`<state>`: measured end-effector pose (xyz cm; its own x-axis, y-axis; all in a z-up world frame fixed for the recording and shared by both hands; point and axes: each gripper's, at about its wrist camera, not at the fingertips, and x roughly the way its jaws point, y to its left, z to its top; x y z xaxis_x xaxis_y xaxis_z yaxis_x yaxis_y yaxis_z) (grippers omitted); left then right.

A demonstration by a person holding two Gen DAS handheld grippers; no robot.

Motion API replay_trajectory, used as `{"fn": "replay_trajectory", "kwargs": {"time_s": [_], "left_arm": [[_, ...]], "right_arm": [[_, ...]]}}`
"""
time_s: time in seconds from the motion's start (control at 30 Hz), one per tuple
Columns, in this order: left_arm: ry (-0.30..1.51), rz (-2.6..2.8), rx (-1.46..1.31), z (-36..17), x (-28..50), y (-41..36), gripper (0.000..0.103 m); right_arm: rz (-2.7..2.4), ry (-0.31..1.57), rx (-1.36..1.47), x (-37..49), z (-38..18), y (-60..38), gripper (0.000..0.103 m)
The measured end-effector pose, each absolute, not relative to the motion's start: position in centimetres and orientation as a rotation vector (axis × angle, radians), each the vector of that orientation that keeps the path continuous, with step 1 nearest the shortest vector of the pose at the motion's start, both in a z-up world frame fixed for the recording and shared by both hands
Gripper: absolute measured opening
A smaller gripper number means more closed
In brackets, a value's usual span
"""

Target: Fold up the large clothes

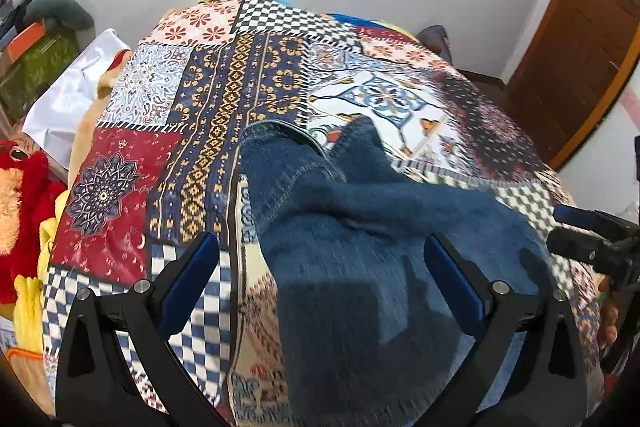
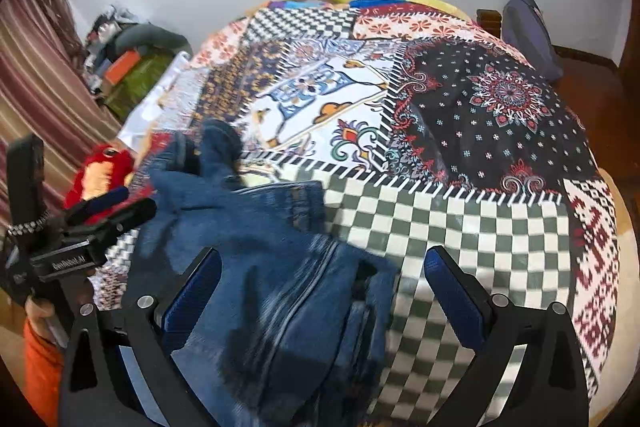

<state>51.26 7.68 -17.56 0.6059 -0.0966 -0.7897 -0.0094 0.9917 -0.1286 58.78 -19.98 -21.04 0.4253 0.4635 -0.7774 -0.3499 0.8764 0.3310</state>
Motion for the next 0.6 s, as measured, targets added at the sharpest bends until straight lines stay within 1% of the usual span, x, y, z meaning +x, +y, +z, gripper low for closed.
{"fn": "replay_trajectory", "kwargs": {"time_s": [0.13, 0.3, 0.43, 0.6], "left_arm": [[0.918, -0.096, -0.15, -16.8, 48.8, 7.7, 0.103], [0.976, -0.15, -0.201, -17.6, 46.3, 8.3, 0.103], [1.037, -0.173, -0.233, -19.4, 44.9, 8.7, 0.103], [1.111, -0.198, -0.345, -22.6, 44.2, 9.3, 0.103]], "right_arm": [[0.56, 1.021, 0.159, 56.7, -20.0, -21.0, 0.101], [0.583, 1.027, 0.131, 53.7, -19.9, -21.9, 0.101], [0.601, 1.071, 0.127, 52.0, -21.4, -22.0, 0.101], [0.625, 1.181, 0.181, 51.6, -24.8, -22.0, 0.101]]}}
